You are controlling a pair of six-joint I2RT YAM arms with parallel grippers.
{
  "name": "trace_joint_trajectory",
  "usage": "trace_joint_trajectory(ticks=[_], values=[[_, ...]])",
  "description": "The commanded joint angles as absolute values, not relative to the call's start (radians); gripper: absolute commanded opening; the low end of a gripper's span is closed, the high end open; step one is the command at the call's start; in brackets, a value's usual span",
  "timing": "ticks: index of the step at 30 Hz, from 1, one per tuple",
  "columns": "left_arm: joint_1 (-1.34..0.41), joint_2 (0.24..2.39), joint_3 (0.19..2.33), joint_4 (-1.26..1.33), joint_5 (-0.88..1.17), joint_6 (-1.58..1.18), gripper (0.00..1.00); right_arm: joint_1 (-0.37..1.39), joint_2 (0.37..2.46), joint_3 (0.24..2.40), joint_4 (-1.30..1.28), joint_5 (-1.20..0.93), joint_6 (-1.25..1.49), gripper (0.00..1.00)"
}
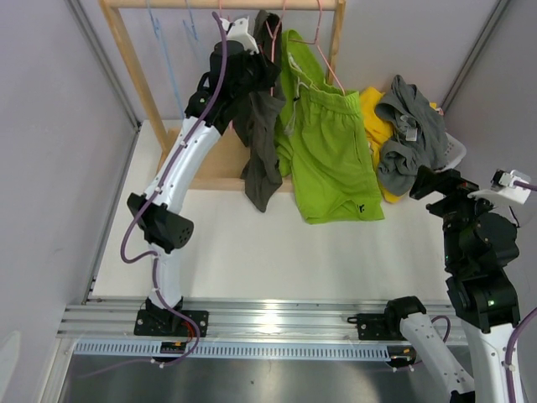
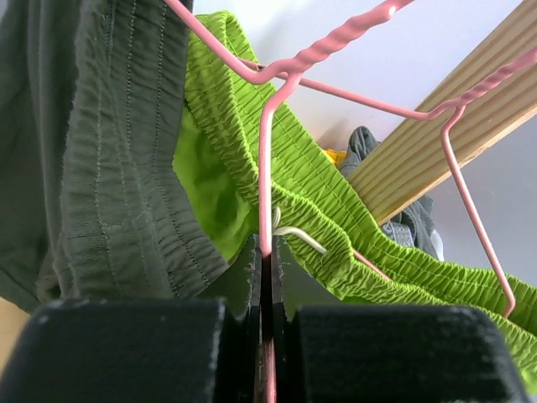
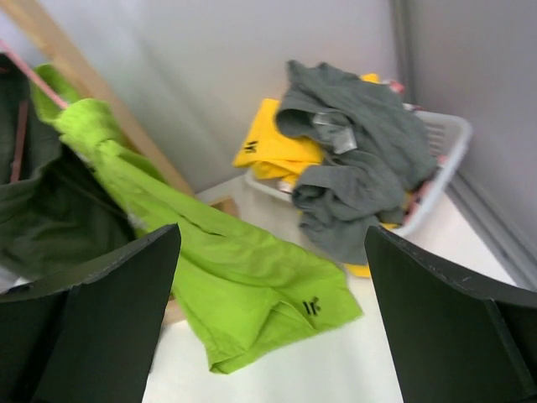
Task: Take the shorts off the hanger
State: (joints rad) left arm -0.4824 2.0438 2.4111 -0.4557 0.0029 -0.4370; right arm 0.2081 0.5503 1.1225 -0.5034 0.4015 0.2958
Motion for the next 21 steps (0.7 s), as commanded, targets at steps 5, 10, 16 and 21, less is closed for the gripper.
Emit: trace_joint_trajectory(ticks=[5,10,16,21], values=[[-0.492,1.870,2.442,-0.472,0.005,-0.426,0.00,0.213,0.641,1.229,-0.394,0.005,0.318,0.99],[-0.495,1.813,2.416,-0.506,0.005,-0.411,0.00,0.325,0.843,1.370,-0.438,-0.085,0.243,0.99],[-0.502,1.741,2.358,-0.548,-0.023,-0.391,0.00,0.909,1.128,1.629,-0.503,0.627,0.005,0.99],[-0.503,1.689,2.284,-0.534,-0.025,-0.387,0.00,1.152,1.279,1.687,-0.405,0.727,-0.006,0.99]])
